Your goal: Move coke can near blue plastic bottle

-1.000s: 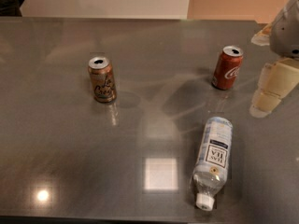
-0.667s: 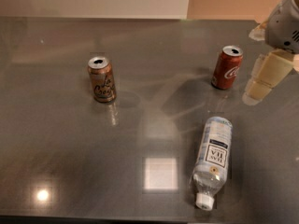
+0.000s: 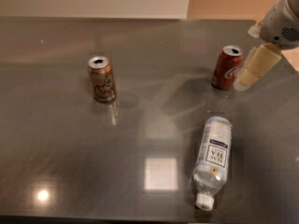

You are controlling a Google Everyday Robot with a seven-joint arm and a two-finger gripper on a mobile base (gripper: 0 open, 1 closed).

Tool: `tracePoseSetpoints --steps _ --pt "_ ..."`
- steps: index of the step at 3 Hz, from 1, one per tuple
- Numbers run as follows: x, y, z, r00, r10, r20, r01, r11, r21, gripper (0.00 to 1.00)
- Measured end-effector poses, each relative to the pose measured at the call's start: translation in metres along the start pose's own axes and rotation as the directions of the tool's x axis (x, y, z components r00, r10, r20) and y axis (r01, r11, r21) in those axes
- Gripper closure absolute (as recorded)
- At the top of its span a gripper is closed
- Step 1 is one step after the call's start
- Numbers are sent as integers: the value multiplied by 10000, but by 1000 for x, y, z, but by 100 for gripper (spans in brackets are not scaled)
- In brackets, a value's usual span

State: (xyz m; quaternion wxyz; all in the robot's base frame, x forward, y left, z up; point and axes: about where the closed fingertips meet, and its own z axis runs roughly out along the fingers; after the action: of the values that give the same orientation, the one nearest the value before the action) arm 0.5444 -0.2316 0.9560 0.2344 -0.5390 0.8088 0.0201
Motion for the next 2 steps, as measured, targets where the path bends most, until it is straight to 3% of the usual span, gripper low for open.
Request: tracePoseSetpoints --steps 2 --pt "9 -50 21 9950 779 619 -798 9964 286 0"
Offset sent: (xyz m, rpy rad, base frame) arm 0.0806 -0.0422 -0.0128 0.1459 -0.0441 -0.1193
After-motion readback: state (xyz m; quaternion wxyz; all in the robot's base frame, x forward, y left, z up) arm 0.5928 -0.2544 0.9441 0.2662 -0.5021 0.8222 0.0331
